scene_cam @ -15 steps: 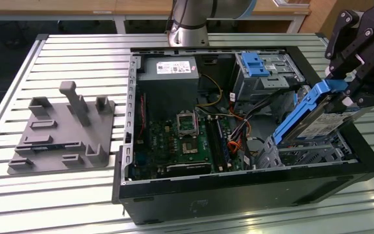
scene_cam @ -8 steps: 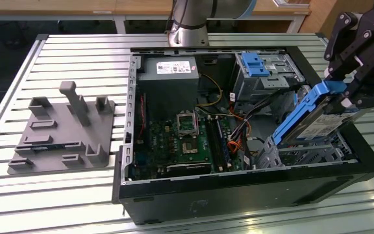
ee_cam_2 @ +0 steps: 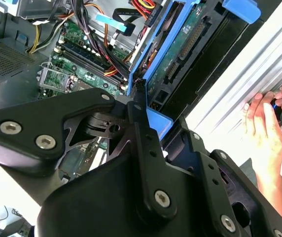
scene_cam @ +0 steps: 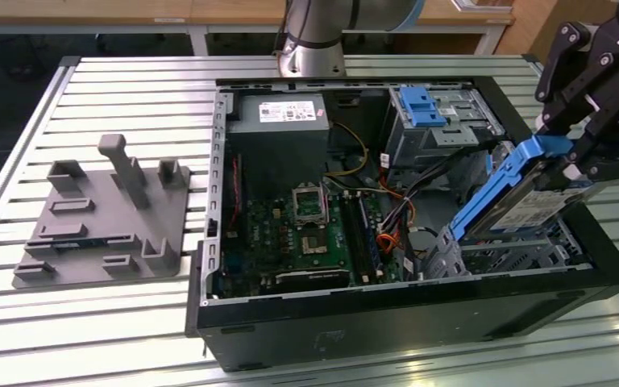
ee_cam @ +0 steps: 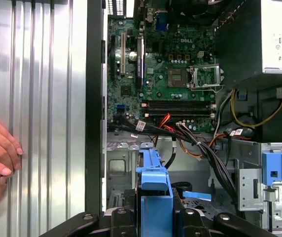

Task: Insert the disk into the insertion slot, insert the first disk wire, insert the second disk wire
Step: 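Insert the disk into the insertion slot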

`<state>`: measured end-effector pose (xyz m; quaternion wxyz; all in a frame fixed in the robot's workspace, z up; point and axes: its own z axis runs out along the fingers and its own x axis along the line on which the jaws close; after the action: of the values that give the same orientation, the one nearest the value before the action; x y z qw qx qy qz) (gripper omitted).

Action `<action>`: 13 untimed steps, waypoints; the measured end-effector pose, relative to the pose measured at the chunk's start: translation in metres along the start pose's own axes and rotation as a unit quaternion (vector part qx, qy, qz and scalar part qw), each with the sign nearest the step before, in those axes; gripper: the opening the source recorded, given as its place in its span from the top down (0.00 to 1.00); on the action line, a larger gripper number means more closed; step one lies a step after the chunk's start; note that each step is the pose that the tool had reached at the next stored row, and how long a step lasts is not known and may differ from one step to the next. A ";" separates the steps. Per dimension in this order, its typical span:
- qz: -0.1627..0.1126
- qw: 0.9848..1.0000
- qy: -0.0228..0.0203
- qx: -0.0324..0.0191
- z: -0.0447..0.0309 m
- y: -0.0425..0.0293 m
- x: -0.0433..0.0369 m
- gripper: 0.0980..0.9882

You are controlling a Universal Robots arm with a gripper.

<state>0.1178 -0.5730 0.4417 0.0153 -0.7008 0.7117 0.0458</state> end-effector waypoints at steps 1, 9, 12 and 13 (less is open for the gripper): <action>0.000 1.000 0.000 0.000 0.0003 0.0000 0.0001 0.70; 0.000 1.000 0.000 0.000 0.0046 -0.0009 0.0004 0.70; 0.000 1.000 0.000 0.000 0.0073 -0.0011 0.0007 0.70; 0.000 1.000 0.000 0.000 0.0085 -0.0012 0.0008 0.70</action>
<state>0.1186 -0.5730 0.4331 0.0153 -0.7010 0.7115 0.0459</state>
